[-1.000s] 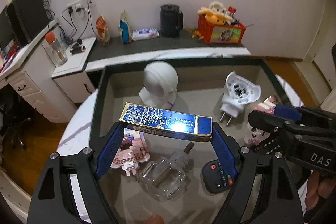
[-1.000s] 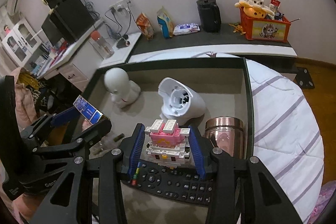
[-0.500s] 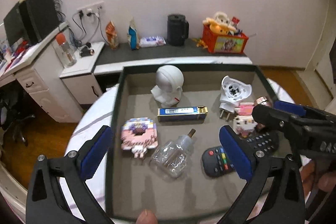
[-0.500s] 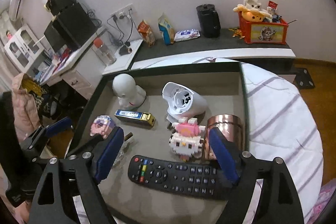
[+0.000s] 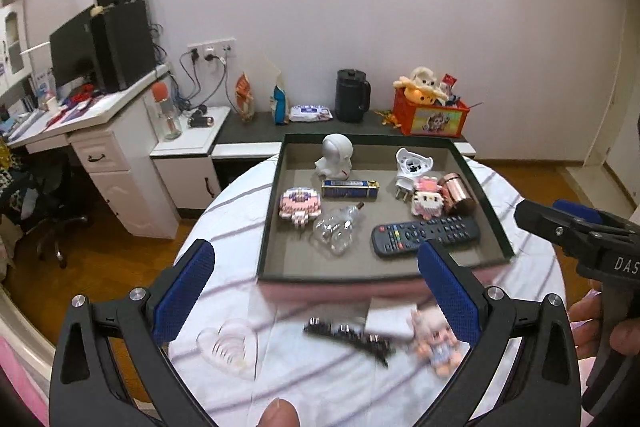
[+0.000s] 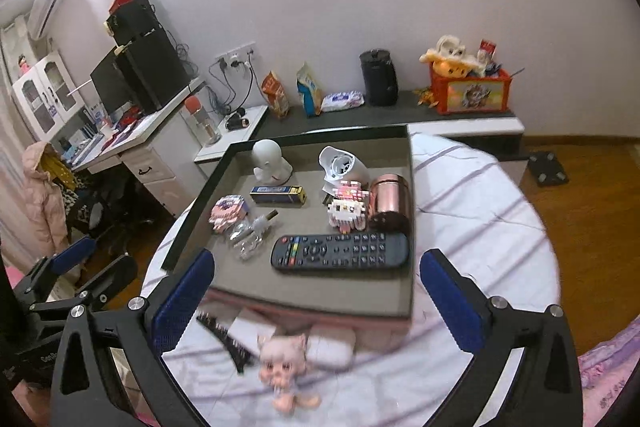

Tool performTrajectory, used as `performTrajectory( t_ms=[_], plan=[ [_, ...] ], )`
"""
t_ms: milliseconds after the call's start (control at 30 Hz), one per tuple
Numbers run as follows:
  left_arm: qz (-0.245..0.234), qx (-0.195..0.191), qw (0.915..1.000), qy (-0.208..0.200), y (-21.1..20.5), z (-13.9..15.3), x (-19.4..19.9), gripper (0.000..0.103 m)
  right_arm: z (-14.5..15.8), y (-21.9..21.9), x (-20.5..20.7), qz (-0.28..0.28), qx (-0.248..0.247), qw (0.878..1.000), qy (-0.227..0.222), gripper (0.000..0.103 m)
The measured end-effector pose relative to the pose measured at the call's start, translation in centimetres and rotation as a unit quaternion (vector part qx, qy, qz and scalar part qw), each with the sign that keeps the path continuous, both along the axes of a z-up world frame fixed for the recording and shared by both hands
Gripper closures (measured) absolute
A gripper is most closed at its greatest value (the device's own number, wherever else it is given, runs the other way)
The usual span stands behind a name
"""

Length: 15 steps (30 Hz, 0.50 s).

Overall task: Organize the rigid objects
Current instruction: 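Withdraw both tools from the box toward the remaining items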

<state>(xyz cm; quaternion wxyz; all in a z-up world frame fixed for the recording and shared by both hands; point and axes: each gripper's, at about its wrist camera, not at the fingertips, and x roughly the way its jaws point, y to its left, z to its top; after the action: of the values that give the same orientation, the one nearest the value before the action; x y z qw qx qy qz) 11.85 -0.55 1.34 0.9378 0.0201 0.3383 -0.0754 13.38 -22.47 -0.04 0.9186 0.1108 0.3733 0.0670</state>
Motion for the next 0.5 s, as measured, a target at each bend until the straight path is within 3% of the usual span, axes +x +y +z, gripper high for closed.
performTrajectory(
  t_ms=[200,500],
  plan=[
    [0.009,-0.004,0.9998,-0.02,0.6,1.1,-5.3,0.0,2.5,0.9,-5.5,-0.008,-0.032,0.999,-0.035,0.0],
    [0.018,-0.013,0.9995,-0.023,1.0,1.3,-11.1,0.0,4.0,1.7,-12.5,0.002,-0.044,0.997,-0.062,0.0]
  ],
)
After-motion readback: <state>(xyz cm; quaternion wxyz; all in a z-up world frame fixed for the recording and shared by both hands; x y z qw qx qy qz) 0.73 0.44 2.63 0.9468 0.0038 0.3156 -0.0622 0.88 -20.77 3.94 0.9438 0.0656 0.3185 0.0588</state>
